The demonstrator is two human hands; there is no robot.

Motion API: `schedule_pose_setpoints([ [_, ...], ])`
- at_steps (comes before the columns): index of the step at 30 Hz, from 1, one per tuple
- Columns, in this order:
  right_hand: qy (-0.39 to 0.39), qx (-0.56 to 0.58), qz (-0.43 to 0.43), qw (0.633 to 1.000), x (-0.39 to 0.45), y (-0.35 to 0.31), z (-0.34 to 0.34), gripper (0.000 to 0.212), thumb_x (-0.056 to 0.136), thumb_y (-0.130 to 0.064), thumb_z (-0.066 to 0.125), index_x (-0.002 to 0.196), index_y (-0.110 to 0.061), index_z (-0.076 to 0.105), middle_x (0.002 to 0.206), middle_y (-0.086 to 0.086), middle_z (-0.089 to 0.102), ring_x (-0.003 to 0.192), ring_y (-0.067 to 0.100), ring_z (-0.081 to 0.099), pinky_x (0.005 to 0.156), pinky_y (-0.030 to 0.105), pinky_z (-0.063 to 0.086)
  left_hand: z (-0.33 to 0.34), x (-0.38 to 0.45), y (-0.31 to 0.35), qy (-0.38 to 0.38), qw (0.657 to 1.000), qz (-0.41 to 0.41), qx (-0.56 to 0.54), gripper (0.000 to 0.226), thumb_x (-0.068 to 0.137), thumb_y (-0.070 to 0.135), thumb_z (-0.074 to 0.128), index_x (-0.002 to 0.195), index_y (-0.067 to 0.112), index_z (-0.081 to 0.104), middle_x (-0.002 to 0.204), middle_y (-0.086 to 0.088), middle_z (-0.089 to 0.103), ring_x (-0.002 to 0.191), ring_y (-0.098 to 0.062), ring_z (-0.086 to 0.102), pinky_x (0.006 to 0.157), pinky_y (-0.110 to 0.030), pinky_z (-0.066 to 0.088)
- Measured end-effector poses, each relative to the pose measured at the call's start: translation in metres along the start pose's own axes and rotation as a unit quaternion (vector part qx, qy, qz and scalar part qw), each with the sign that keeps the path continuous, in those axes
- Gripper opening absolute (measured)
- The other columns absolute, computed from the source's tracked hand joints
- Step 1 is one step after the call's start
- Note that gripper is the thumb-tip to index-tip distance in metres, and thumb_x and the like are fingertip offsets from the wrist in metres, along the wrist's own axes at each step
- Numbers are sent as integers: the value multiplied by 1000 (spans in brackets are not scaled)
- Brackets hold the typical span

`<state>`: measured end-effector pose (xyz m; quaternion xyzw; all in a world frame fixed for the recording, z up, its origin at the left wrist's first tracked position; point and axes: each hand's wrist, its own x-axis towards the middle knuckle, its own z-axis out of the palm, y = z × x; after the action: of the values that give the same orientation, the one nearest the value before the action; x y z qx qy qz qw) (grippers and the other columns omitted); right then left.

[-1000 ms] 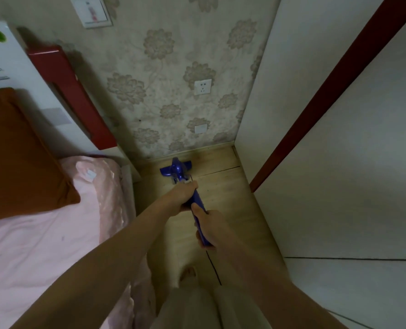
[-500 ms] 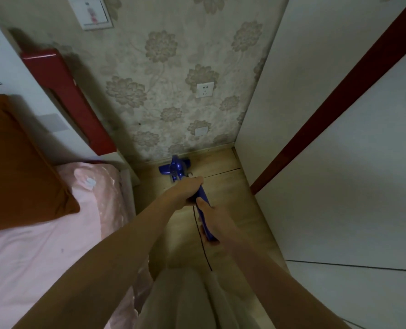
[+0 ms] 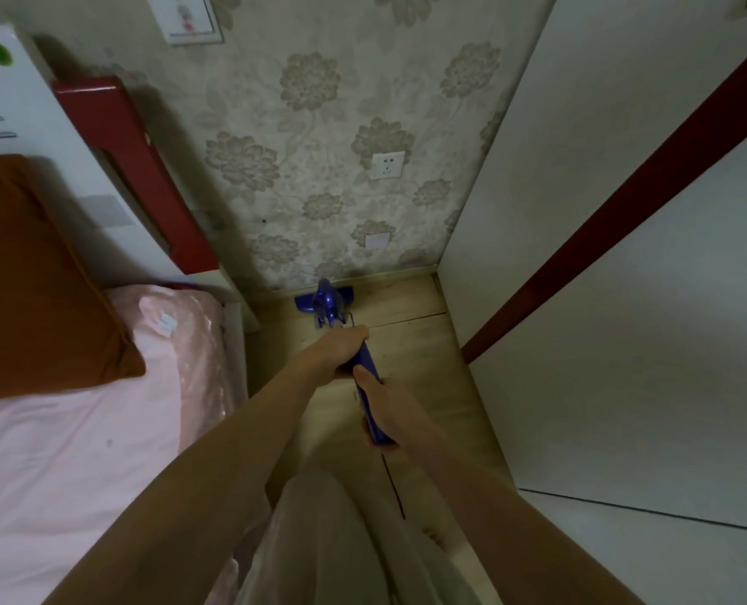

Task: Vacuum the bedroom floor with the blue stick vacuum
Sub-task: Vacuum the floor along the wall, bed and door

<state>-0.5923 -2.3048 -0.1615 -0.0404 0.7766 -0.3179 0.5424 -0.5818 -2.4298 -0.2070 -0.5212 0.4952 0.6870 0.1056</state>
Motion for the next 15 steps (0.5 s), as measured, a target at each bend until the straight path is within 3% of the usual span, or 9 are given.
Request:
schedule_pose_setpoints([
  [4, 4, 3, -6, 1000, 2, 9, -9, 48, 98, -54, 39, 100, -8, 51, 65, 2, 55, 48, 11, 52, 50, 26, 46, 13, 1, -3, 10, 1000, 6, 28, 16, 99, 24, 44, 99, 8, 46, 88, -12, 54, 73, -21, 57, 68, -34, 54],
  [7, 4, 0, -12, 1000, 1, 15, -12, 46, 98, -54, 40, 98, -9, 51, 64, 1, 55, 49, 12, 52, 52, 27, 47, 18, 0, -7, 10, 999, 8, 35, 18, 99, 25, 44, 103, 8, 45, 91, -13, 55, 77, -23, 58, 71, -34, 54],
  [11, 2, -8, -25, 1000, -7, 23, -14, 44, 98, -53, 40, 98, -10, 50, 66, 2, 55, 51, 12, 52, 54, 27, 47, 24, -7, -13, 15, 1000, 12, 19, 15, 99, 23, 45, 101, 8, 44, 82, -10, 52, 68, -19, 55, 59, -30, 51],
  [15, 1, -27, -23, 999, -25, 33, -25, 45, 98, -55, 39, 96, -12, 51, 65, 0, 55, 49, 8, 51, 49, 22, 44, 35, -24, -21, 11, 1000, 11, -1, 17, 99, 23, 44, 94, 8, 46, 83, -11, 55, 73, -22, 57, 69, -35, 53],
])
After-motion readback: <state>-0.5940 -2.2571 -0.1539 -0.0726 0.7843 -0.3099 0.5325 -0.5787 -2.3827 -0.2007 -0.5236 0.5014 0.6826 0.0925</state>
